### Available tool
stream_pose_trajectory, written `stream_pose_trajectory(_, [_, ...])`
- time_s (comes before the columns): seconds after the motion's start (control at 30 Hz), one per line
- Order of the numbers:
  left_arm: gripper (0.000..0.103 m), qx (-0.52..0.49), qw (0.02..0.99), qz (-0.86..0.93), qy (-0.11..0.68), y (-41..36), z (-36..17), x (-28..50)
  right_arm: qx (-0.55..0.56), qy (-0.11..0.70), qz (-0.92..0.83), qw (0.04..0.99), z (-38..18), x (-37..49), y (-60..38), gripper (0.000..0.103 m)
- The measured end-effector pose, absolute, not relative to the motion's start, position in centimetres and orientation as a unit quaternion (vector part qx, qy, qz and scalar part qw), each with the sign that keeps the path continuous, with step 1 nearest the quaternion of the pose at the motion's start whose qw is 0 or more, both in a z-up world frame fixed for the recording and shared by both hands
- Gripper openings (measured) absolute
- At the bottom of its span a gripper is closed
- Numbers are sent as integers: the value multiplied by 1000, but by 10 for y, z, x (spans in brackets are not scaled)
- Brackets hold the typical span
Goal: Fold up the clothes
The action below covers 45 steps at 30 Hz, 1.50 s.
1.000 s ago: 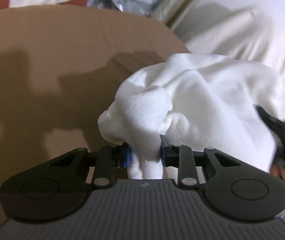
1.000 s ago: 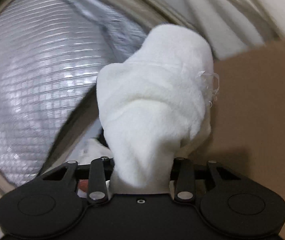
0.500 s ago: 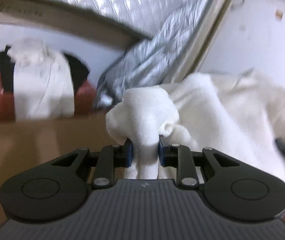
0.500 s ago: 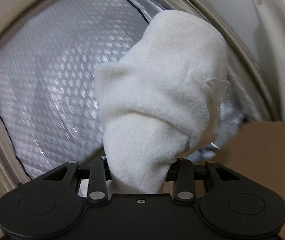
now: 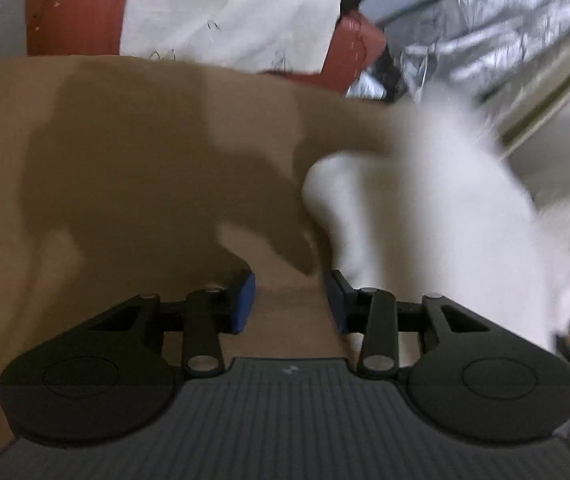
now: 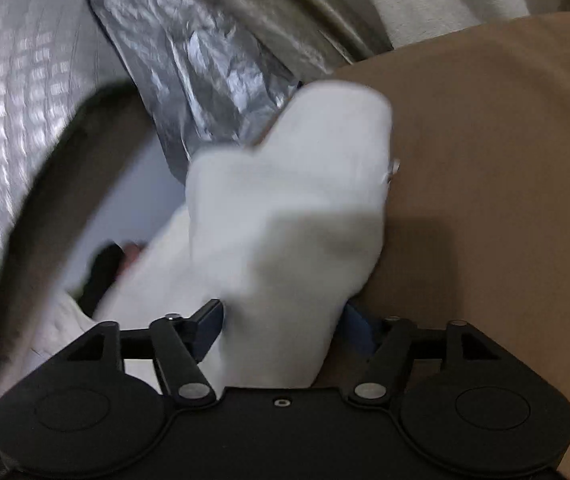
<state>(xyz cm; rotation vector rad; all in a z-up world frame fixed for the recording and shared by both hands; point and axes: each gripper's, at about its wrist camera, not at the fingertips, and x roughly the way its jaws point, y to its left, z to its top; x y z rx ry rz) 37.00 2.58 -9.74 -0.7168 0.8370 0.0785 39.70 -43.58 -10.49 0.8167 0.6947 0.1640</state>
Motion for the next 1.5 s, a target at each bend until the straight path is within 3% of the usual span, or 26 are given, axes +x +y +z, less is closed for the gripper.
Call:
stream_pose_trajectory(0.1, [41, -340, 884, 28, 321, 26, -65, 352, 413, 290, 107, 857, -92, 399, -440, 91])
stream_pose_trajectory(0.23, [41, -306, 912, -59, 268, 0, -44, 352, 379, 302, 70, 872, -96, 427, -438, 95])
stream_pose_trajectory(0.33, [42, -294, 898, -130, 299, -30, -54, 361, 336, 334, 19, 880, -100, 456, -433, 91])
stream_pose_trajectory(0.4, [42, -236, 891, -106, 373, -56, -73, 374, 296, 299, -15, 907, -96, 455, -434, 59])
stream_pose_trajectory(0.43, [43, -203, 886, -80, 409, -67, -85, 379, 275, 294, -32, 915, -94, 458, -431, 59])
stream_pose_trajectory(0.7, [43, -167, 890, -41, 422, -72, -87, 379, 68, 282, -109, 951, -77, 450, -391, 59])
stream_pose_trajectory(0.77, [42, -171, 888, -38, 425, -69, -85, 381, 58, 244, -128, 959, -61, 435, -377, 60])
stream_pose_trajectory(0.9, [44, -168, 909, -48, 378, -62, -62, 374, 92, 179, 9, 980, -33, 411, -356, 67])
stream_pose_trajectory(1.13, [45, -217, 915, -124, 317, -57, -55, 369, 65, 283, 191, 938, -76, 393, -303, 76])
stream_pose_trajectory(1.23, [53, -165, 931, -106, 308, -64, -47, 366, -7, 269, 191, 944, -97, 354, -291, 78])
stream_pose_trajectory(1.3, [53, -150, 933, -74, 320, -66, -55, 369, 6, 261, 185, 947, -99, 340, -297, 78])
stream_pose_trajectory(1.43, [59, -188, 900, -33, 393, -53, -96, 388, -2, 258, 182, 949, -98, 322, -302, 78])
stream_pose_trajectory(1.47, [62, -179, 898, -16, 402, -52, -97, 389, -8, 259, 181, 949, -98, 320, -301, 78])
stream_pose_trajectory(1.5, [74, -167, 897, 2, 410, -51, -96, 389, -13, 260, 181, 948, -98, 318, -300, 78])
